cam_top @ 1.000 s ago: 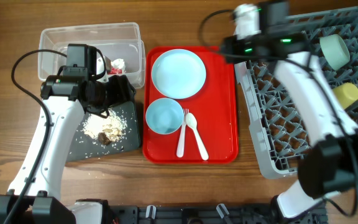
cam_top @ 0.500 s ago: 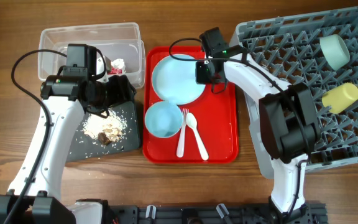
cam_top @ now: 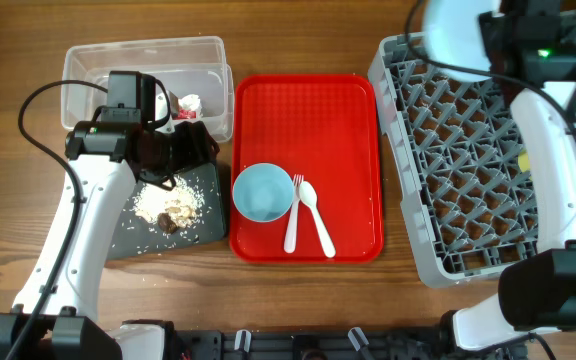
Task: Sort waste into correct bins and load items into the dishwasher rack
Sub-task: 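Grasp the light-blue plate with the right gripper and stand it in the rack, then grasp the blue bowl with the right gripper and place it in the rack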
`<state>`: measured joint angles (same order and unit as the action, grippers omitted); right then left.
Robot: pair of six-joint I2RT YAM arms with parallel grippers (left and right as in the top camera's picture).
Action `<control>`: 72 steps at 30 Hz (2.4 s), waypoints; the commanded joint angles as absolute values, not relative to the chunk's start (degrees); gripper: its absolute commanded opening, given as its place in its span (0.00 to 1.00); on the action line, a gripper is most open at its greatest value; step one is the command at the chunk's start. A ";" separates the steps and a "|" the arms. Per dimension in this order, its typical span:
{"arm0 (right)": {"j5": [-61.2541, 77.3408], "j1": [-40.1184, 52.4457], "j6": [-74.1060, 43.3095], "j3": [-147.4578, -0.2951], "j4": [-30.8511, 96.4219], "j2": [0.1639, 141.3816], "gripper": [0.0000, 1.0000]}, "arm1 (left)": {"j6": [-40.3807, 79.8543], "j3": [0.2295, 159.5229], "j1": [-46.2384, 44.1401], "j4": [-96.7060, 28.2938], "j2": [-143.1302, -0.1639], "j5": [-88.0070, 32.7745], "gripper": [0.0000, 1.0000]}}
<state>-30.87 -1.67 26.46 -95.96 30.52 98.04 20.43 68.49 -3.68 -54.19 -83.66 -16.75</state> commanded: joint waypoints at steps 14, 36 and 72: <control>-44.21 -2.81 21.63 -85.49 24.93 106.28 0.04 | 19.90 68.64 -3.46 -53.39 -82.72 -16.38 0.76; 22.68 18.39 -4.78 -76.49 50.15 92.55 0.69 | 30.94 68.64 -0.25 -61.25 -82.72 -0.78 0.96; -71.37 9.50 12.64 -87.72 22.46 109.40 0.04 | 30.89 68.64 1.13 -61.63 -82.72 -0.78 1.00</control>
<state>-64.49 9.87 6.35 -88.09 24.75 104.92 30.33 68.49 0.86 -61.56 -83.66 -1.50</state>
